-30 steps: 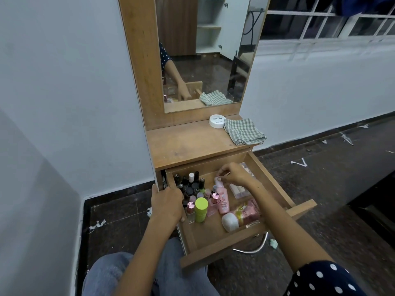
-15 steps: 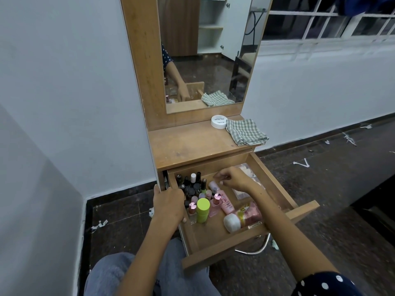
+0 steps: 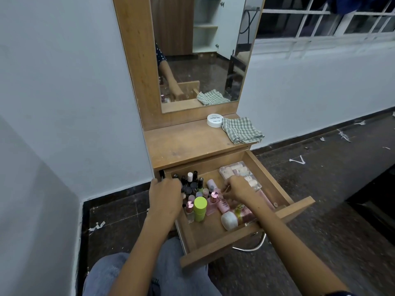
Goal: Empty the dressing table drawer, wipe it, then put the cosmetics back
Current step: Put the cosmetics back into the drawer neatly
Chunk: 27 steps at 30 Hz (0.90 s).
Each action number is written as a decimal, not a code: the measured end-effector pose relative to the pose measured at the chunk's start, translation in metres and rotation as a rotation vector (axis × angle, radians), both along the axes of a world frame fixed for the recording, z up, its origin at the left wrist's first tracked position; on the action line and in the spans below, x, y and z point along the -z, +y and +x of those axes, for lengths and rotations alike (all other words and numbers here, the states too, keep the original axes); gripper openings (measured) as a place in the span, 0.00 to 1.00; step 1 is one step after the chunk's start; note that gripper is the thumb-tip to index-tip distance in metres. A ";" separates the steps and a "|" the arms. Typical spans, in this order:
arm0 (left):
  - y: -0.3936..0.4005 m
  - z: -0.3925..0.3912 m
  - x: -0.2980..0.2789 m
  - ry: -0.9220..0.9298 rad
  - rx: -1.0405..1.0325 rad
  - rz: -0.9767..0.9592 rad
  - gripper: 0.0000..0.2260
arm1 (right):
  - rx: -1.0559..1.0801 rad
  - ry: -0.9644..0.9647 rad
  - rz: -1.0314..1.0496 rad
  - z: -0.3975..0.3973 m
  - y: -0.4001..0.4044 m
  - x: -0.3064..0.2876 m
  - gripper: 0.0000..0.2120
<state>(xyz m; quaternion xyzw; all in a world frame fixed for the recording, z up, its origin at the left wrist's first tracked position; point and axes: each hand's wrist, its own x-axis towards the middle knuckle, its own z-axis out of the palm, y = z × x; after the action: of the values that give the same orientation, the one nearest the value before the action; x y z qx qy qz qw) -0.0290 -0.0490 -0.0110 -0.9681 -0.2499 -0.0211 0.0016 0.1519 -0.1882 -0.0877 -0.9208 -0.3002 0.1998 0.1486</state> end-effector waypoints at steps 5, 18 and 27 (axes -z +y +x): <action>0.007 0.026 0.000 -0.123 0.071 0.025 0.23 | -0.023 -0.077 -0.021 -0.003 -0.001 -0.010 0.05; 0.018 0.043 0.030 0.008 0.053 -0.075 0.27 | 0.064 -0.456 0.664 0.031 0.066 -0.070 0.08; 0.017 0.044 0.033 -0.008 0.038 -0.067 0.27 | -0.042 -0.496 0.263 0.078 0.121 -0.054 0.23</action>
<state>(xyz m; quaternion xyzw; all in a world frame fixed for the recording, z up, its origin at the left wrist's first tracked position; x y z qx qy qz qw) 0.0152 -0.0318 -0.0439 -0.9721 -0.2318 -0.0168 -0.0324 0.2298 -0.0675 -0.0334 -0.9080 -0.3696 -0.0692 0.1846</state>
